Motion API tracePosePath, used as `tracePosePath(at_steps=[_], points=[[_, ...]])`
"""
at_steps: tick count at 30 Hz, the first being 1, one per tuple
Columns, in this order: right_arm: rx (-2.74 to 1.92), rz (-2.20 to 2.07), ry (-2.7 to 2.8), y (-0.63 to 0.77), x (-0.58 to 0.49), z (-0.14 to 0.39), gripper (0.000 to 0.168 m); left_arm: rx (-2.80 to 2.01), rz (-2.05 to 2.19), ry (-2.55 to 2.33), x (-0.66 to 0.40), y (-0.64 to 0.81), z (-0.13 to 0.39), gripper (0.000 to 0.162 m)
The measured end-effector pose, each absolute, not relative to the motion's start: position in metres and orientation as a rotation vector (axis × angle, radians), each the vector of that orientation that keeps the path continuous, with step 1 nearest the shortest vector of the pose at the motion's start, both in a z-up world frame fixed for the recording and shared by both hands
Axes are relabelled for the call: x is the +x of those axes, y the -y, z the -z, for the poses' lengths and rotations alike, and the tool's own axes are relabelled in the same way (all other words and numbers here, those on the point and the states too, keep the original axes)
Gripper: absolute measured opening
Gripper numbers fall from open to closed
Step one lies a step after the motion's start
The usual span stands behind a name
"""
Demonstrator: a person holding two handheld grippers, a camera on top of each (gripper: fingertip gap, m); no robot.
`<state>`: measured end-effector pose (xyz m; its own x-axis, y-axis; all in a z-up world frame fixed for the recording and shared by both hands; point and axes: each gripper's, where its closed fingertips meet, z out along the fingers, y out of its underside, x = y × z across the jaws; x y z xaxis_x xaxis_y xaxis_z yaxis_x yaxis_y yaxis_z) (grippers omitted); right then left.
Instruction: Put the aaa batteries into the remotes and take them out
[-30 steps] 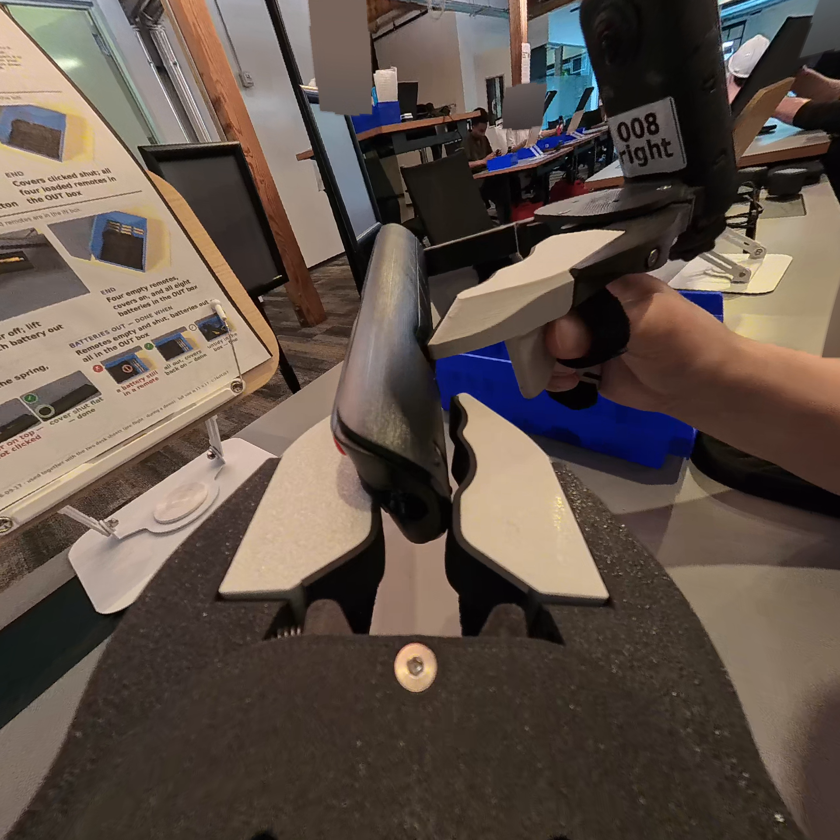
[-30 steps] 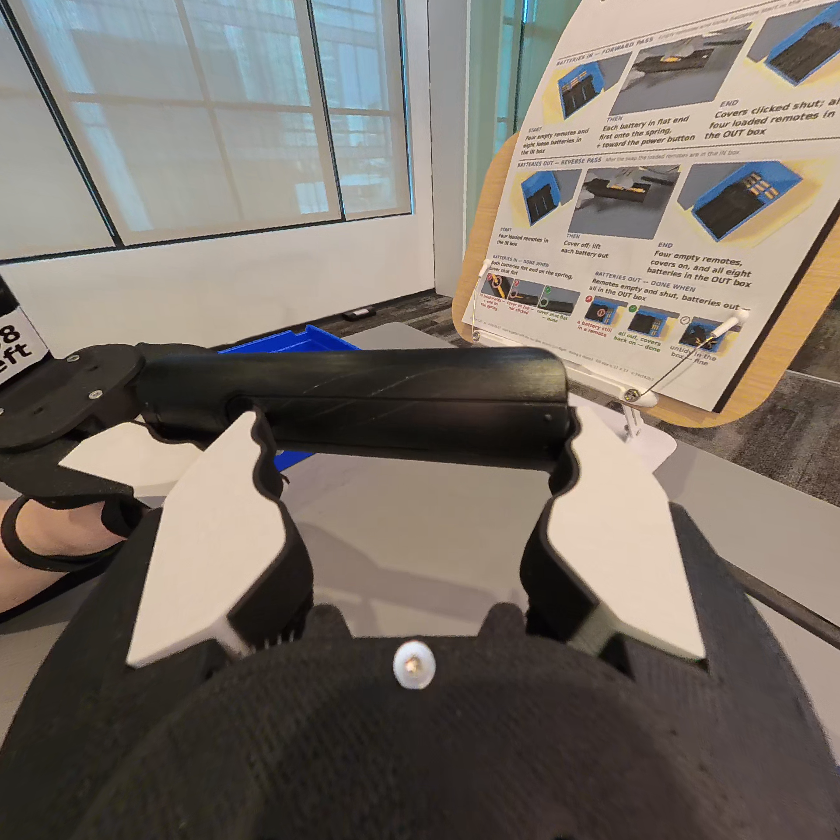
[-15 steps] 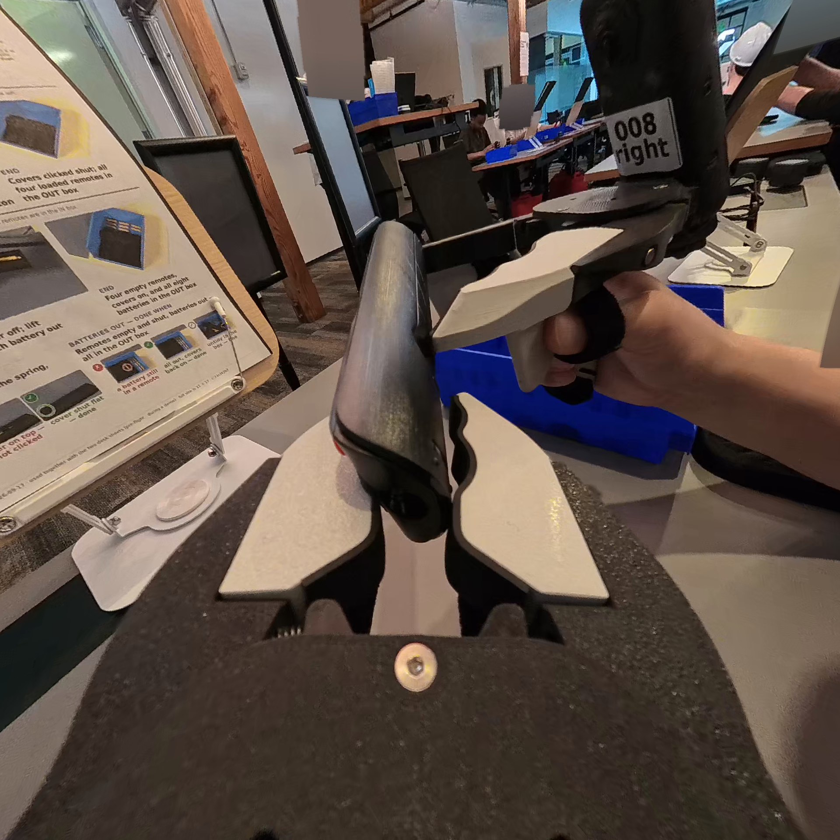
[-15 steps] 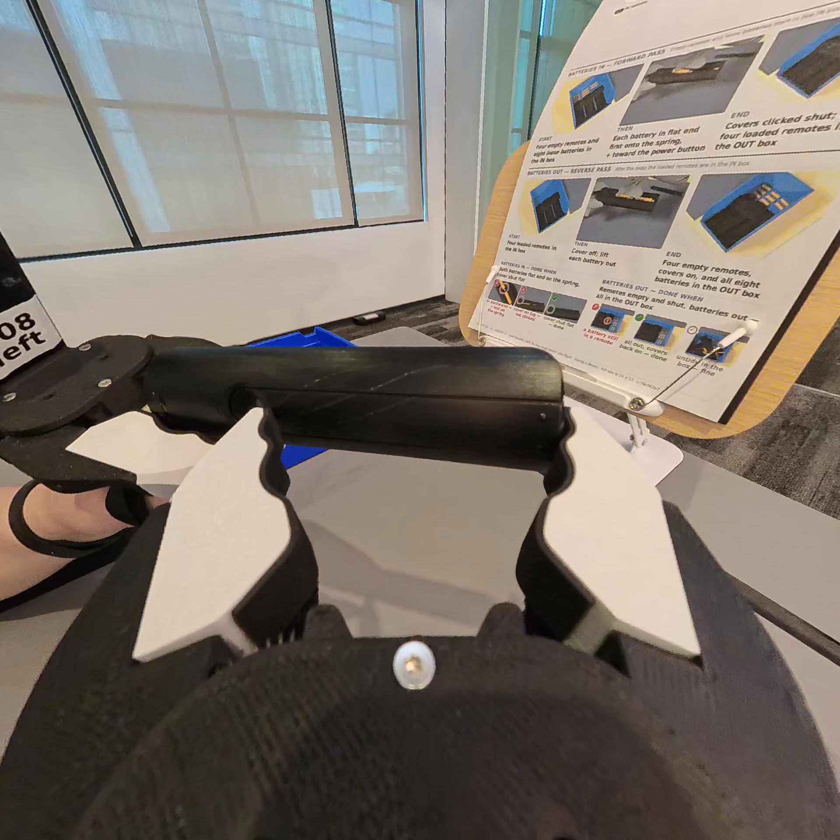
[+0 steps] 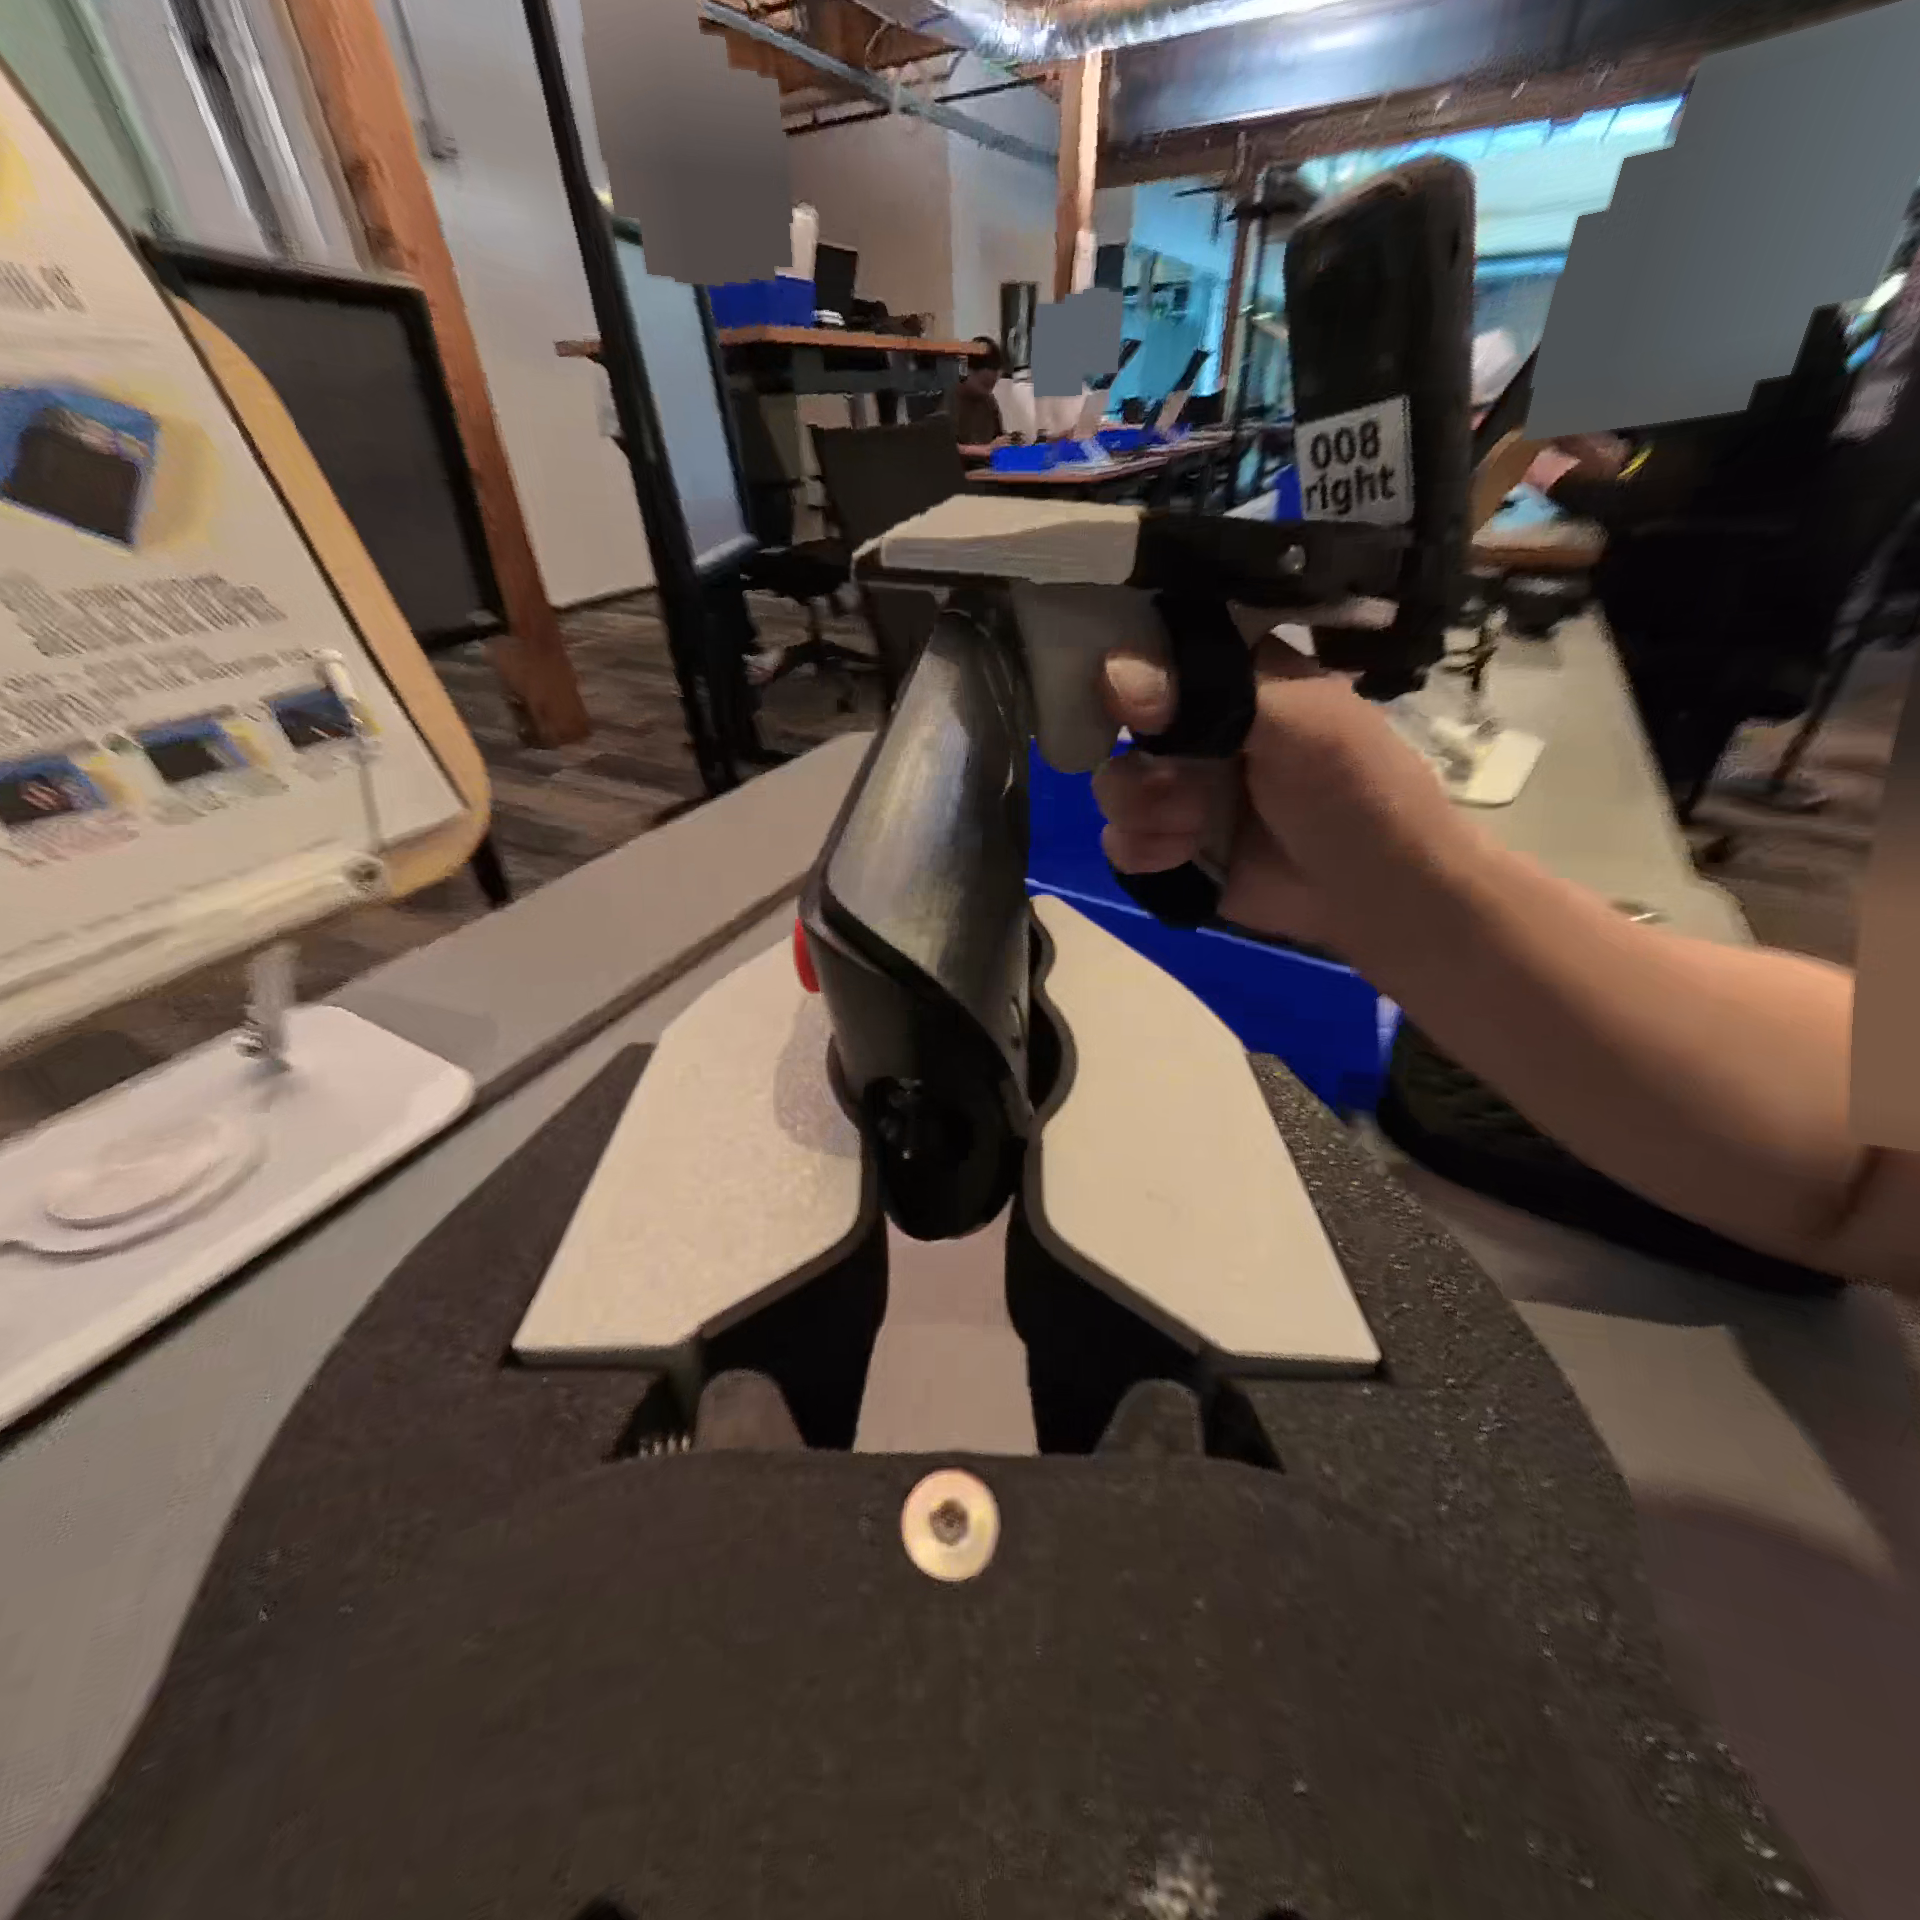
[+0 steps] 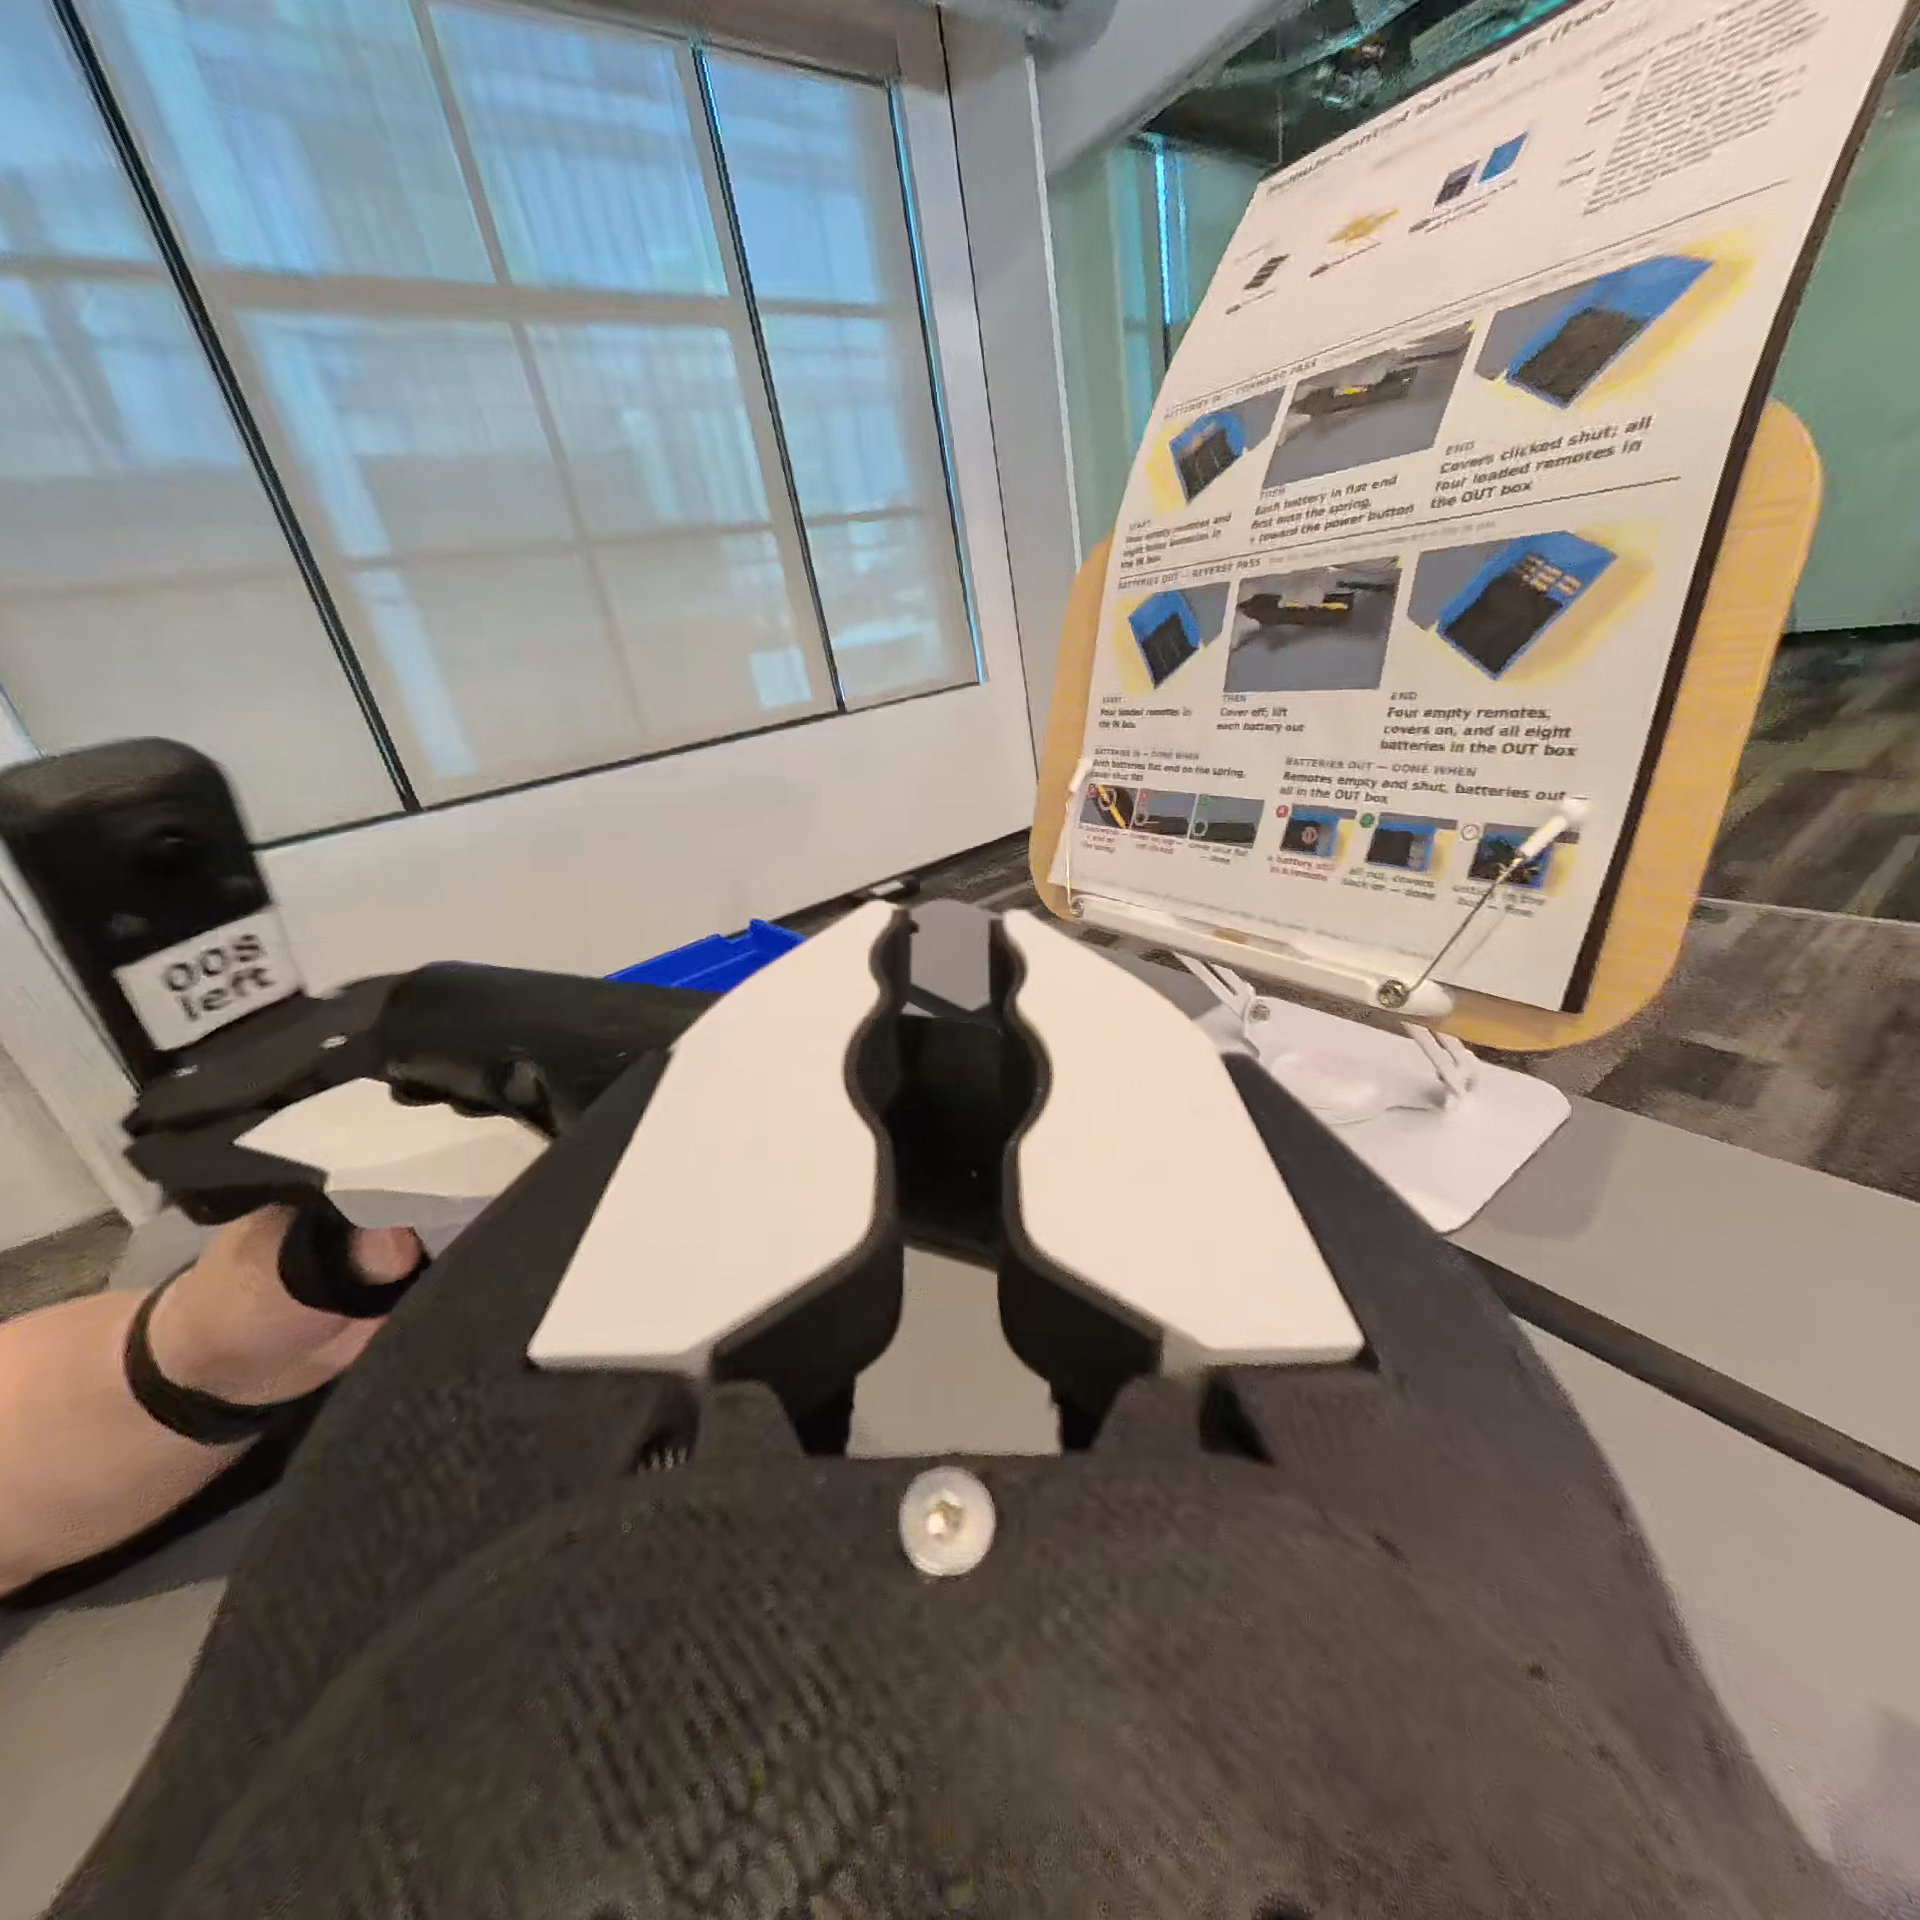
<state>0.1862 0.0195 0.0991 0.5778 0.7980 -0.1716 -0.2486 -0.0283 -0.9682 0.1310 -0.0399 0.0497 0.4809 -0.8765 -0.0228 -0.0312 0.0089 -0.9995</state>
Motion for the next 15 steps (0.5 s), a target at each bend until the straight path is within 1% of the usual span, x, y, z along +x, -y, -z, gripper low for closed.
tracePosePath(at_steps=[3,4,7,13,15], points=[[-1.374,-0.859,0.514,-0.024,0.186,-0.096,0.030,-1.448,0.993,-0.793,0.126,0.037,-0.052,0.023],[-1.374,-0.836,0.509,-0.026,0.187,-0.096,0.041,-1.465,1.049,-0.769,0.123,0.035,-0.054,0.023],[-1.344,-0.836,0.482,-0.026,0.190,-0.103,0.060,-1.465,1.184,-0.690,0.116,0.032,-0.062,0.023],[-1.407,-1.226,0.568,-0.010,0.165,-0.097,0.066,-1.451,1.257,-0.644,0.108,0.033,-0.075,0.023],[-1.411,-1.355,0.601,-0.001,0.155,-0.094,0.066,-1.449,1.288,-0.666,0.109,0.037,-0.077,0.024]])
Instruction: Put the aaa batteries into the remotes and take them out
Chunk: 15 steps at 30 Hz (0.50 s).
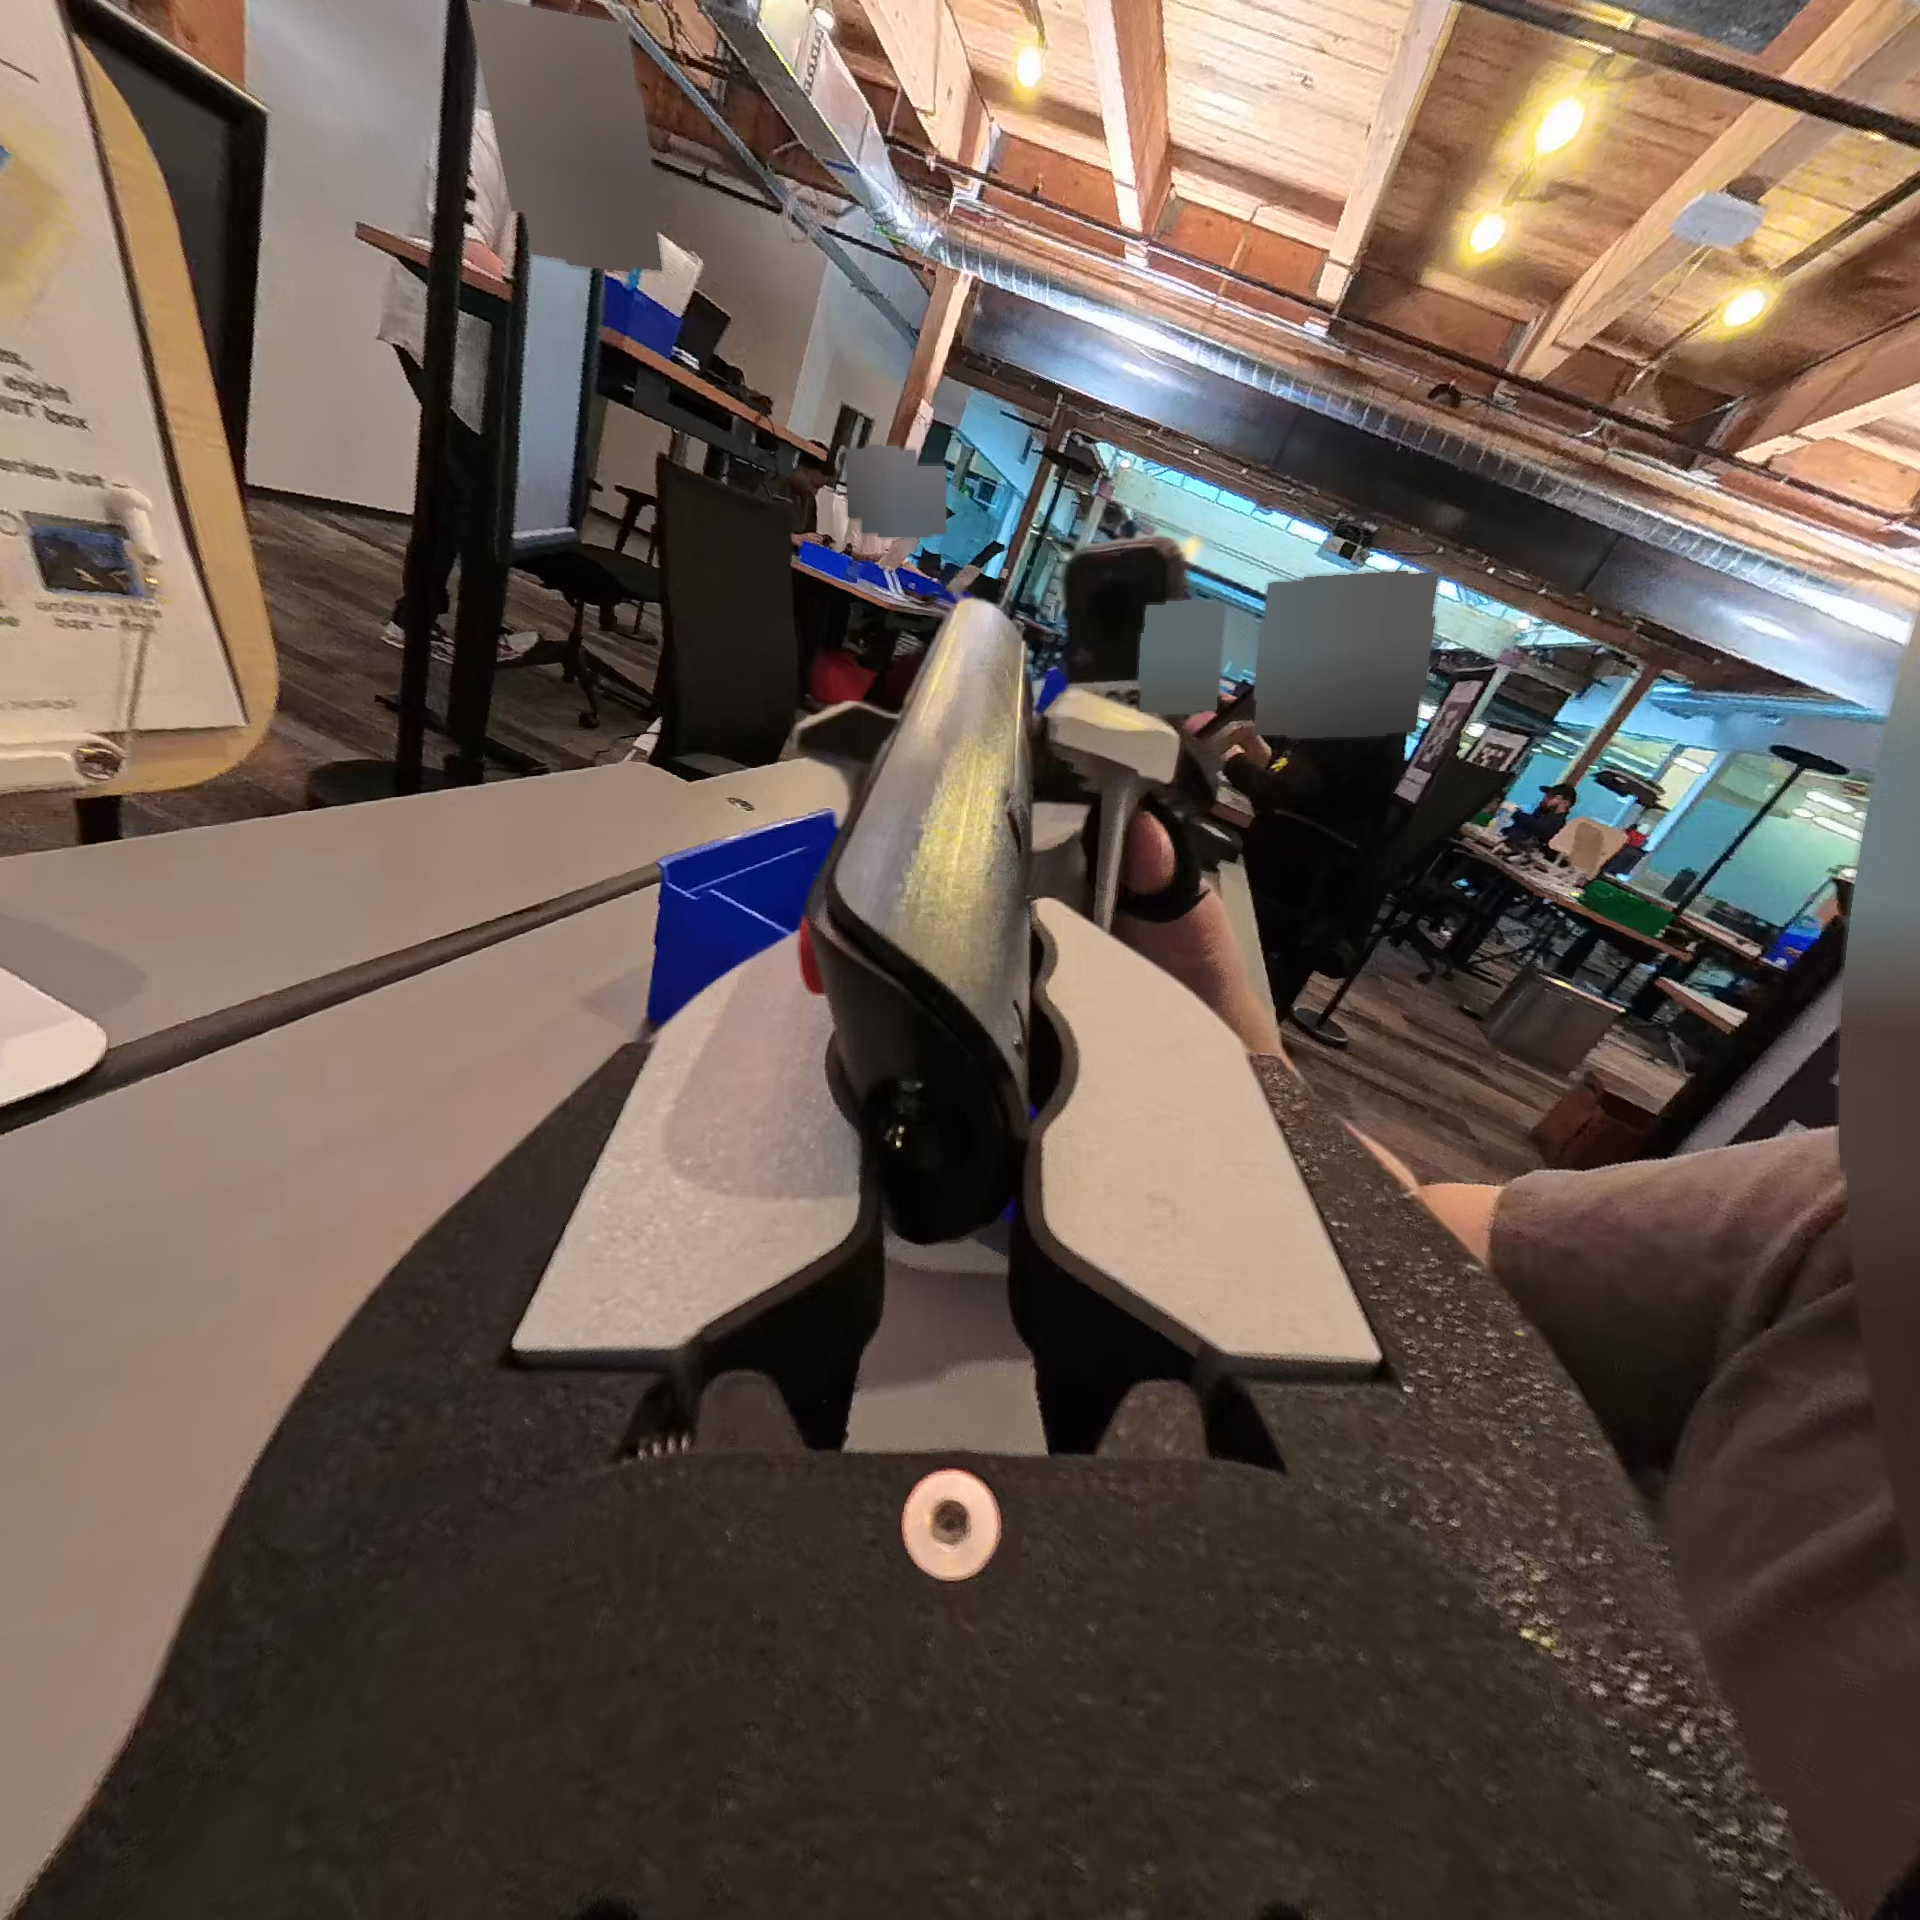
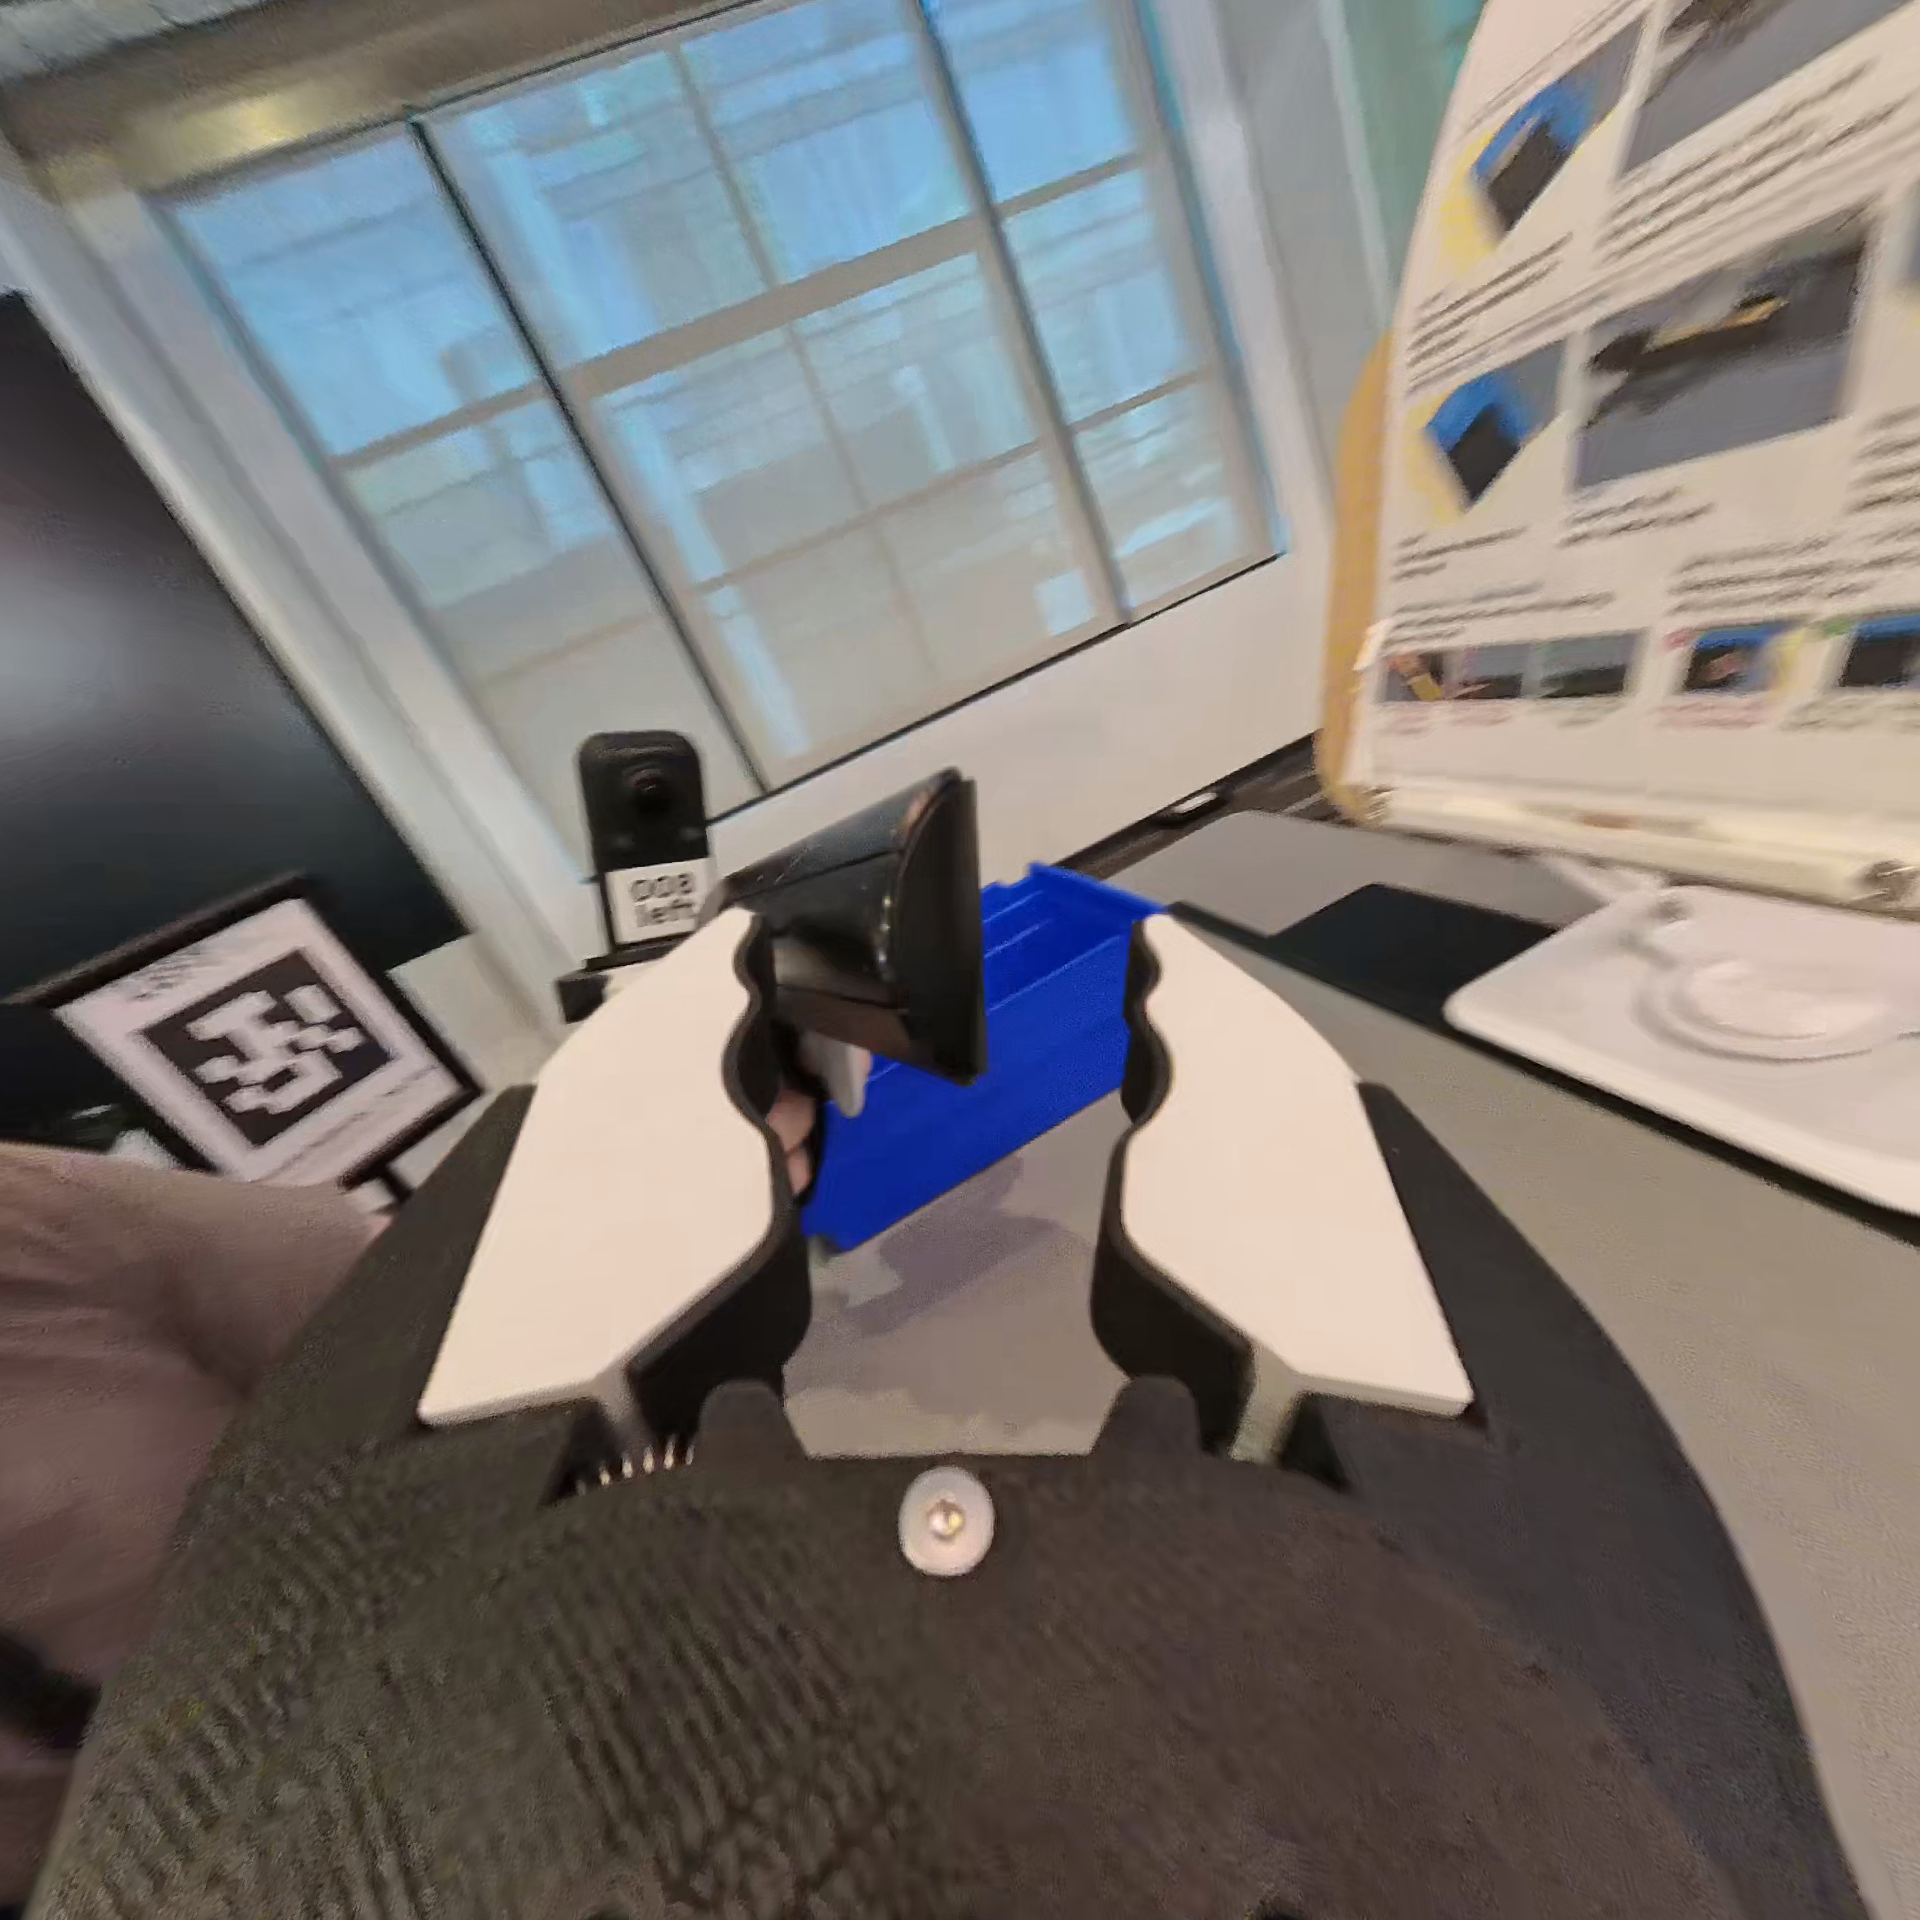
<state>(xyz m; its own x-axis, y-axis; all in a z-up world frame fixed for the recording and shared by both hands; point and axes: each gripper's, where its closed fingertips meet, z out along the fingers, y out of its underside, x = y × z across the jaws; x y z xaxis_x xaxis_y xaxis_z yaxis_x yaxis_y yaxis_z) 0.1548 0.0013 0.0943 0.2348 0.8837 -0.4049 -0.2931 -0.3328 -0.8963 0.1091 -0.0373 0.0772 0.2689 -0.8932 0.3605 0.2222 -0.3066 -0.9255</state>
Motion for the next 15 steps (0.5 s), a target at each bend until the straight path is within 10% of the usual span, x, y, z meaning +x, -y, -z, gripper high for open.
tracePosePath(at_steps=[4,15], points=[[-1.314,-1.536,0.666,0.018,0.148,-0.103,0.032,-1.461,1.296,-0.718,0.114,0.044,-0.076,0.024],[-1.250,-1.786,0.674,0.029,0.151,-0.109,0.026,-1.460,1.213,-0.950,0.113,0.060,-0.076,0.030]])
